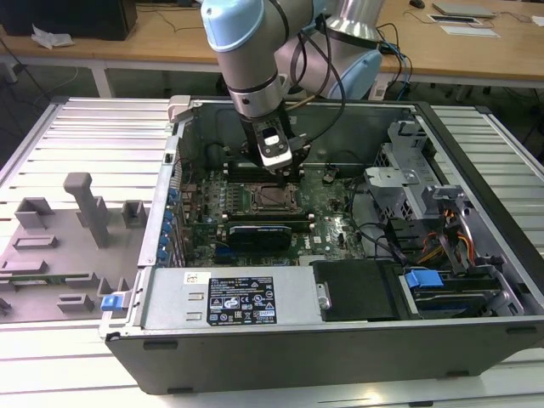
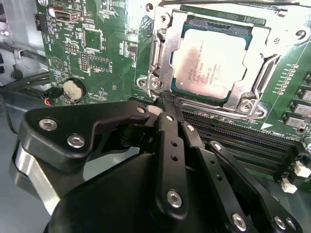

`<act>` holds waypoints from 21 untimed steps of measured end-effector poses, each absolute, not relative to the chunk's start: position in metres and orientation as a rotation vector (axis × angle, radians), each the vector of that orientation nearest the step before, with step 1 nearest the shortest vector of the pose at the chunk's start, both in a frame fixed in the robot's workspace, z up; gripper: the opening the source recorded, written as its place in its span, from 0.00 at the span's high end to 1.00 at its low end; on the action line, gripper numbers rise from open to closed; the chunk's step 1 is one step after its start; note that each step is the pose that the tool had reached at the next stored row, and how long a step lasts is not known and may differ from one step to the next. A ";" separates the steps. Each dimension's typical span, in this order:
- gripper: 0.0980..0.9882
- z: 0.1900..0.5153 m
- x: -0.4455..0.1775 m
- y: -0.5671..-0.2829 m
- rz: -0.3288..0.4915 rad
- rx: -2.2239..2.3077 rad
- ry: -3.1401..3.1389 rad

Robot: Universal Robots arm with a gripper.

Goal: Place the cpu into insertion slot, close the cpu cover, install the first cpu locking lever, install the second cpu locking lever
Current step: 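Install the first cpu locking lever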

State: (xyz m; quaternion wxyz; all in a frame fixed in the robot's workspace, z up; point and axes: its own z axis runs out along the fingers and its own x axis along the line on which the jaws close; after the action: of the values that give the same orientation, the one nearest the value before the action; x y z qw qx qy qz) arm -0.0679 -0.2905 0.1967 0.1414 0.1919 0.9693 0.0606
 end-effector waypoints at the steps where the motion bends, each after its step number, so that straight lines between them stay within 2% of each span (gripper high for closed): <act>1: 0.99 0.197 -0.068 -0.291 0.175 0.553 2.798; 12: 0.99 0.197 -0.067 -0.291 0.183 0.499 2.810; 21: 0.99 0.214 -0.067 -0.291 0.171 0.497 2.810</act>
State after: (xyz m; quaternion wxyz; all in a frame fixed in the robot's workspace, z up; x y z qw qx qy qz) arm -0.0675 -0.2905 0.2138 0.1409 0.1722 0.9731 0.0594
